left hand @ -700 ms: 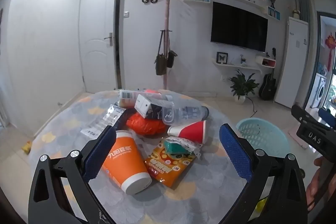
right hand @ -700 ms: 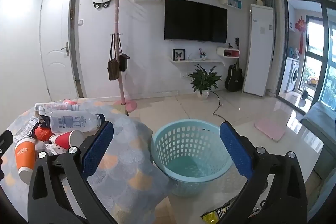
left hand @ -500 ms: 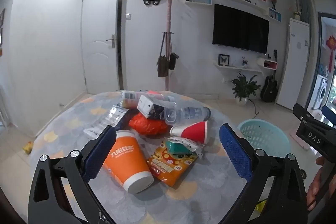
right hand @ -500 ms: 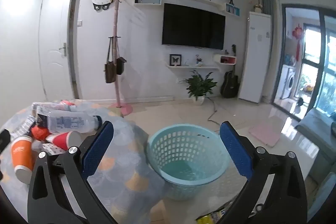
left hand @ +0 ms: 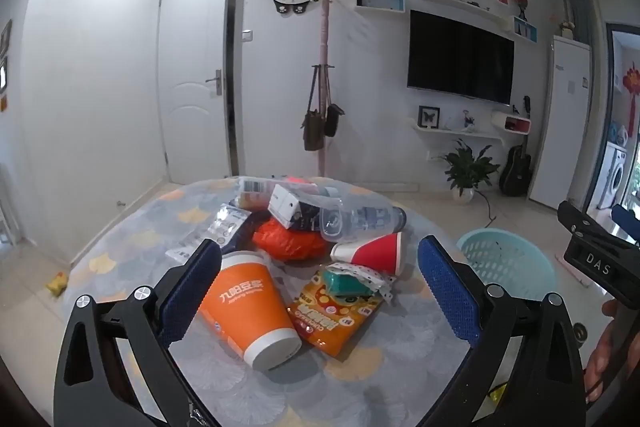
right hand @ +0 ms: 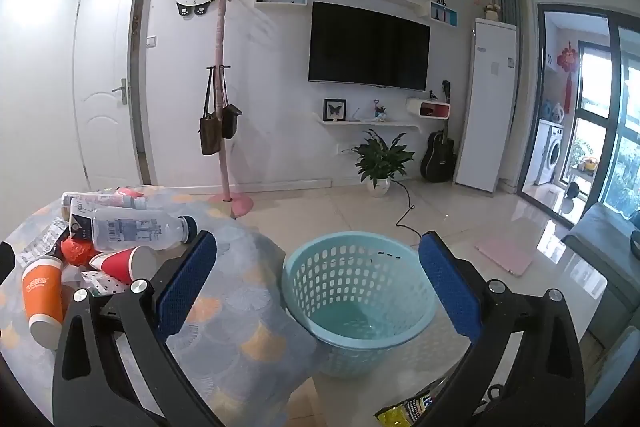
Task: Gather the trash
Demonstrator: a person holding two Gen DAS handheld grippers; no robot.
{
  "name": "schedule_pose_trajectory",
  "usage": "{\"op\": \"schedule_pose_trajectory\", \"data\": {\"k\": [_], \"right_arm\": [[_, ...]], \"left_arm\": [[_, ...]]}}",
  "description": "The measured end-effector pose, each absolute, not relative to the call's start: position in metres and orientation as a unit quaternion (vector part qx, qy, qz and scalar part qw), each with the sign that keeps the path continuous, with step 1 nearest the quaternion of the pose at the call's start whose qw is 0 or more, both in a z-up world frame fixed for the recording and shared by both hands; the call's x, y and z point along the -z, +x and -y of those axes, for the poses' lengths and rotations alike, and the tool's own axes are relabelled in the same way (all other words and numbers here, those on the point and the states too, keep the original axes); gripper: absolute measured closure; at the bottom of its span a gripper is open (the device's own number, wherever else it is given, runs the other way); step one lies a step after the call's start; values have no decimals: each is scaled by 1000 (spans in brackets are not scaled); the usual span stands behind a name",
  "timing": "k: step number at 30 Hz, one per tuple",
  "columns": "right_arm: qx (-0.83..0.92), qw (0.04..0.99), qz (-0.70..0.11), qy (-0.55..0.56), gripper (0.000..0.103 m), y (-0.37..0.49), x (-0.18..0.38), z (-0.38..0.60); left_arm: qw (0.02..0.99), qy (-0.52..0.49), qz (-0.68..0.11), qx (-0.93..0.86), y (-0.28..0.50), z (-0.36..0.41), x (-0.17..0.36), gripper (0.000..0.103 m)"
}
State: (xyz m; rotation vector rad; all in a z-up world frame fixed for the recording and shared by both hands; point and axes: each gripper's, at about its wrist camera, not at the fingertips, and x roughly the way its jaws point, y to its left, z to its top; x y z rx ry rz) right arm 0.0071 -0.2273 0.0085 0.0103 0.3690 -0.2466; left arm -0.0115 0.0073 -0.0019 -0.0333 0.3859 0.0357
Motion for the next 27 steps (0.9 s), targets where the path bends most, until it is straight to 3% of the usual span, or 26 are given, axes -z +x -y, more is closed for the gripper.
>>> {"op": "schedule_pose_trajectory", "data": {"k": [27], "right_arm": [[121,974,-192,10,6,15,-1,227]], "left_arm": [[981,-25,-192,-29,-7,-16,1,8]]}}
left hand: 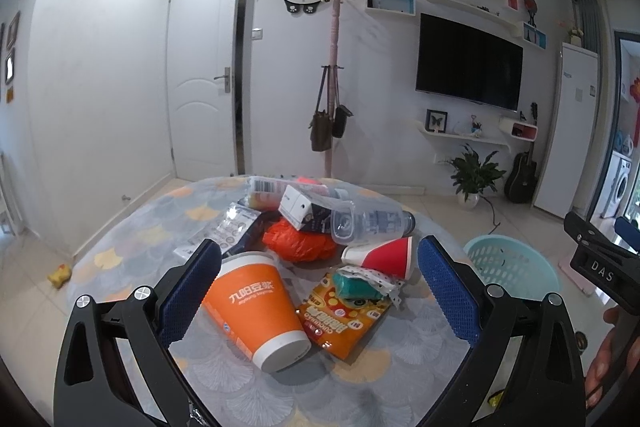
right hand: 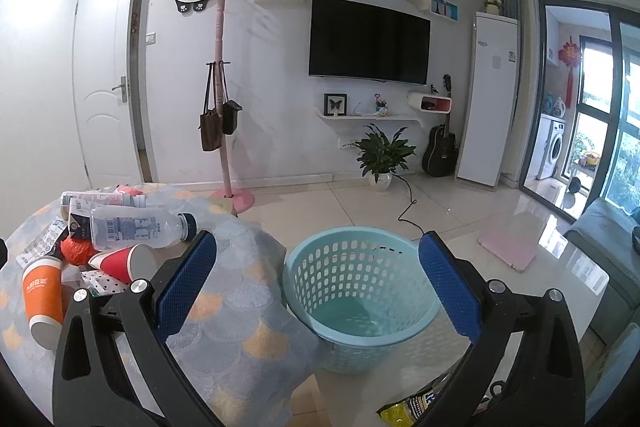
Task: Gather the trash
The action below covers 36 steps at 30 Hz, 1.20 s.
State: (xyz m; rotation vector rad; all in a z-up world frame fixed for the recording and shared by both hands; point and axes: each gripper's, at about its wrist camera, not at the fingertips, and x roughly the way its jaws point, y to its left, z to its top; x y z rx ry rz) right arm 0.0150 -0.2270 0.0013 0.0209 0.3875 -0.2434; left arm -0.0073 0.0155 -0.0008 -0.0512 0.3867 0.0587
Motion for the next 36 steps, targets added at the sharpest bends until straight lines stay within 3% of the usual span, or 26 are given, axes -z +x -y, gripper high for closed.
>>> {"op": "schedule_pose_trajectory", "data": {"k": [36], "right_arm": [[120,976,-182,26,6,9,-2,229]], "left_arm": [[981,-37,-190,-30,-12,-21,1,8]]}}
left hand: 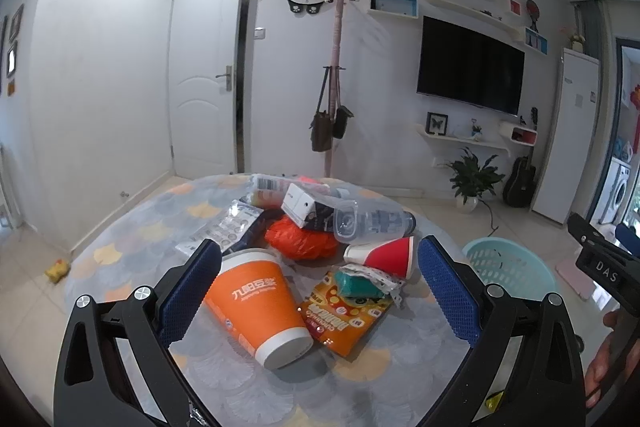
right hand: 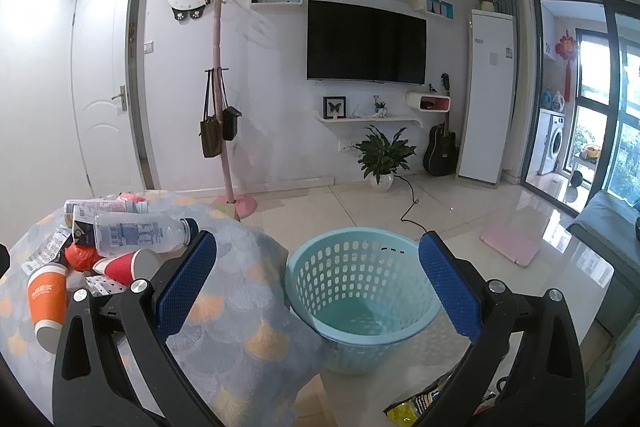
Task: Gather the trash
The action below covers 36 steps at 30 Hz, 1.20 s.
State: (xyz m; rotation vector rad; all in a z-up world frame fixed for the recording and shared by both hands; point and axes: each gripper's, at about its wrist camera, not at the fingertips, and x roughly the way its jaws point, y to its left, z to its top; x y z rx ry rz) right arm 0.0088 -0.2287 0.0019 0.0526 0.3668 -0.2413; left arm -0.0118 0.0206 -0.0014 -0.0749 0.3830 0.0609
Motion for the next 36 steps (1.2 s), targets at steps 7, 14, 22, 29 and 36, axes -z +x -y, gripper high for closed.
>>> {"op": "schedule_pose_trajectory", "data": {"k": [7,14,22,29,36], "right_arm": [[110,976,-186,32,6,11,1,225],[58,978,-197,34,7,23,9,211],[-66,970,-233,19,17,57,23,171],[-135,948,-289,-3,21,88,42,143],[-154,942,-299,-15,21,117,41,134]], "left_arm": [[979,-49,-194,-36,-12,-31,4,8],[973,-59,-208,-76,-7,-69,7,7],[938,-142,-315,-19,34,-106,40,8],[911,-159,-381,-27,67,-101,72,9],[893,-164,-416,-39,88,-108,94,16]]}}
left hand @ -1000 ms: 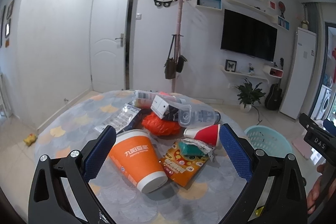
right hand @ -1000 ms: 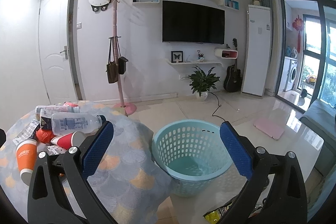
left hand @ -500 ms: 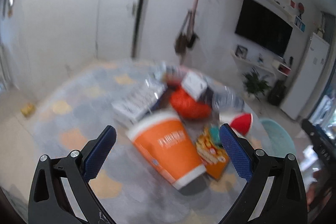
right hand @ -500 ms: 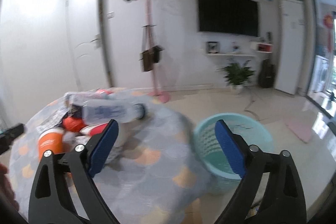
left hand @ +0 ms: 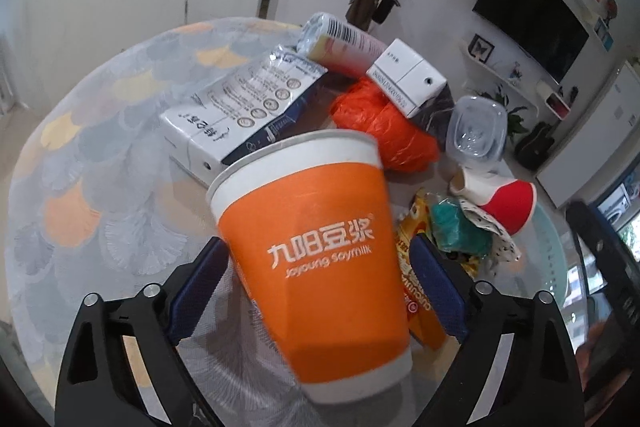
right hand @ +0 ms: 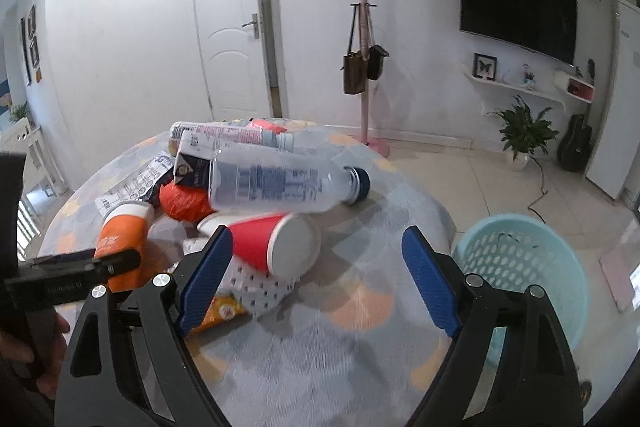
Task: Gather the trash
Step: 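Grasp the orange paper cup with the left tool while the right tool grasps the red-and-white cup, then drop the red-and-white cup into the blue basket with the right tool while the left tool carries the orange cup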
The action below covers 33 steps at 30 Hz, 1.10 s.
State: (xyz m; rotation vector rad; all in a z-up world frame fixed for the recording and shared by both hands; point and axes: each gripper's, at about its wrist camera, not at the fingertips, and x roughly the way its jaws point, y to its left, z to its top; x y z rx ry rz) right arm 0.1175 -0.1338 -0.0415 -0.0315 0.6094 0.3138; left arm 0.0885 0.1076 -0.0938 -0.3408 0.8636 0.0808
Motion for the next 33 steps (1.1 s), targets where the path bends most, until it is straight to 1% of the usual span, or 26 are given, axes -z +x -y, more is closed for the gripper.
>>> {"op": "schedule_pose_trajectory", "data": {"k": [2,6,9,16,20,21,24,27,33], "right_arm": [[-169,938,-304,-15,21,127,38,126],[-191,932,-307,-24,21,137,44,113],[-208,922,-327,-8,21,152,50,118],[-262,881,-392,39,20,193,76,120],[-302,855,-416,74,21,198,89,115],[-305,853,-416,77,28,196,90,115],[-316,850,-415,77,37,182,91,111],[-319,855,-404,69,40,163,85,108],[-328,857,-394,49,40,128,80,102]], "left_arm": [[888,-164,-429,-38,92,-108,100,20],[888,-160,-429,-27,93,-110,101,22],[890,-165,-425,-16,89,-113,100,24],[898,-179,-402,-2,69,-123,91,24],[901,-177,-396,-2,58,-126,88,24],[901,-177,-396,-2,56,-127,87,24],[903,-175,-393,-4,56,-126,84,24],[906,-172,-386,-7,54,-125,79,24],[915,-162,-369,1,41,-119,69,24]]}}
